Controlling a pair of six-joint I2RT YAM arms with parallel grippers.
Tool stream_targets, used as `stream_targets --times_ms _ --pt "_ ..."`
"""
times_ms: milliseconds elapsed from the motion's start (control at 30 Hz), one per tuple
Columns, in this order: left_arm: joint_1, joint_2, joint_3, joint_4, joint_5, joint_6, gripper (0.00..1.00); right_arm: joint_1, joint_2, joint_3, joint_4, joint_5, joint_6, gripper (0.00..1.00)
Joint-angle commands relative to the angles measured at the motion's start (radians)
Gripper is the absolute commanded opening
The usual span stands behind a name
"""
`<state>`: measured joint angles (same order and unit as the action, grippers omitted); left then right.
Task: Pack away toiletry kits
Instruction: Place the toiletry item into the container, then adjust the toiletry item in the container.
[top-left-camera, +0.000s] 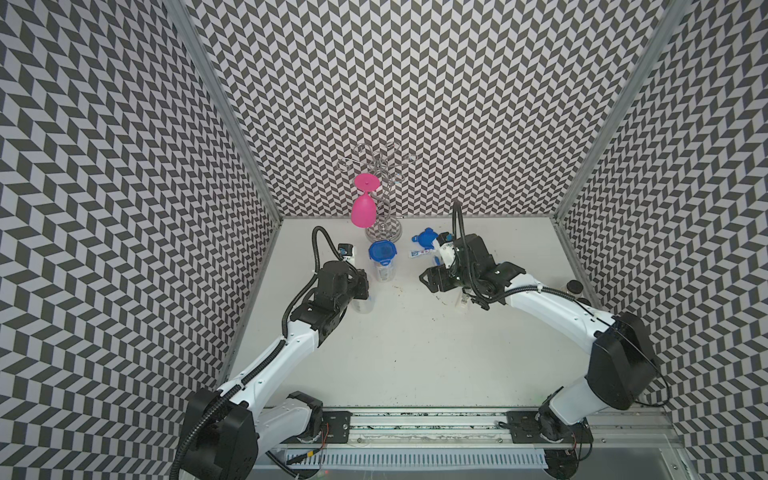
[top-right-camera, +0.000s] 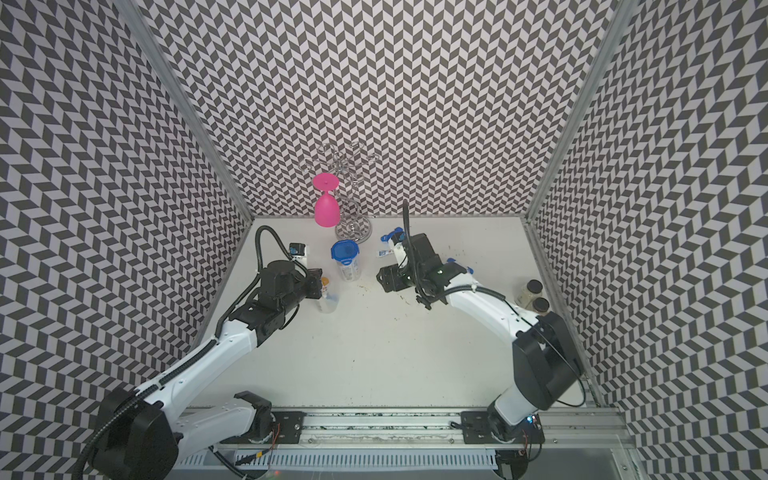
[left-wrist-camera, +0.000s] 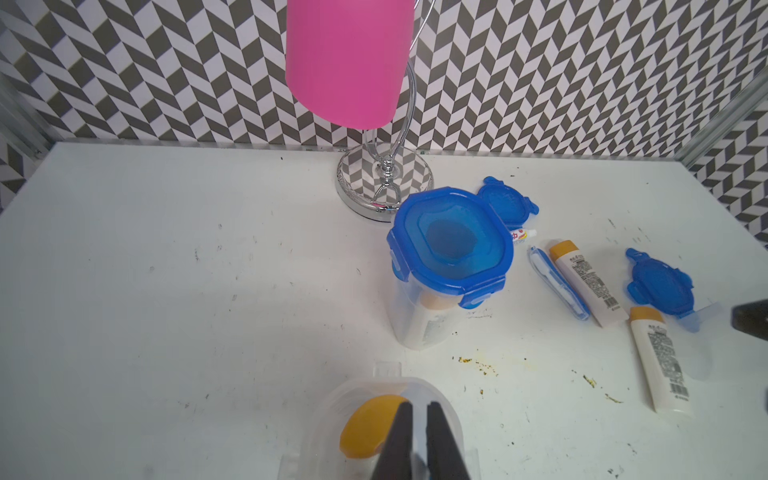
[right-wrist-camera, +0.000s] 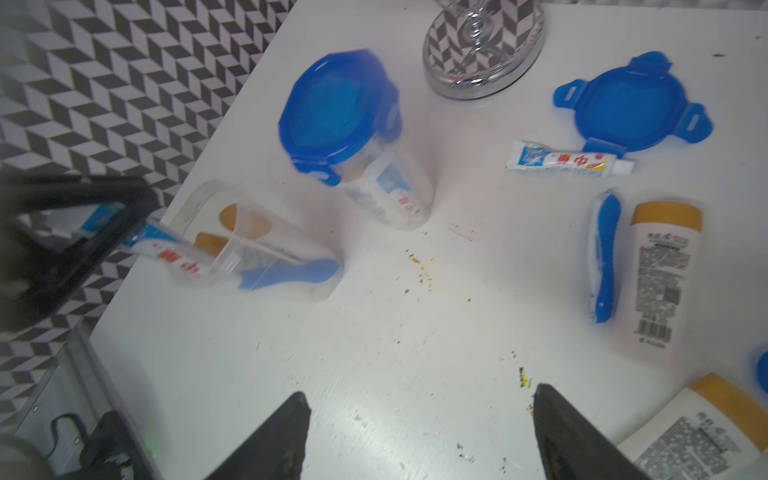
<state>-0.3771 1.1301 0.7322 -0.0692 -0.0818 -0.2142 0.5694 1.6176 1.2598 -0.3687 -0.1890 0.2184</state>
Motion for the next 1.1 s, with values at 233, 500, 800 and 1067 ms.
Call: stream_targets --times_ms 233,500,800,1067 --pt "0.006 0.012 0.015 0.028 0.023 -0.003 0.31 -0.145 0.392 0.484 -0.152 0.078 -0.095 0.84" --pt "0.006 0.027 0.065 -0.015 0.018 -0.027 0.17 -0.182 0.603 0.746 -0.249 0.069 -0.135 0.83" --pt "0.145 0.104 0.193 -0.133 0.126 -0.093 0.54 -0.210 0.665 0.799 -0.228 0.000 -0.130 0.84" --pt "0.266 0.160 0.229 -0.126 0.424 -0.048 0.69 -0.206 0.646 0.736 -0.196 -0.117 -0.088 0.84"
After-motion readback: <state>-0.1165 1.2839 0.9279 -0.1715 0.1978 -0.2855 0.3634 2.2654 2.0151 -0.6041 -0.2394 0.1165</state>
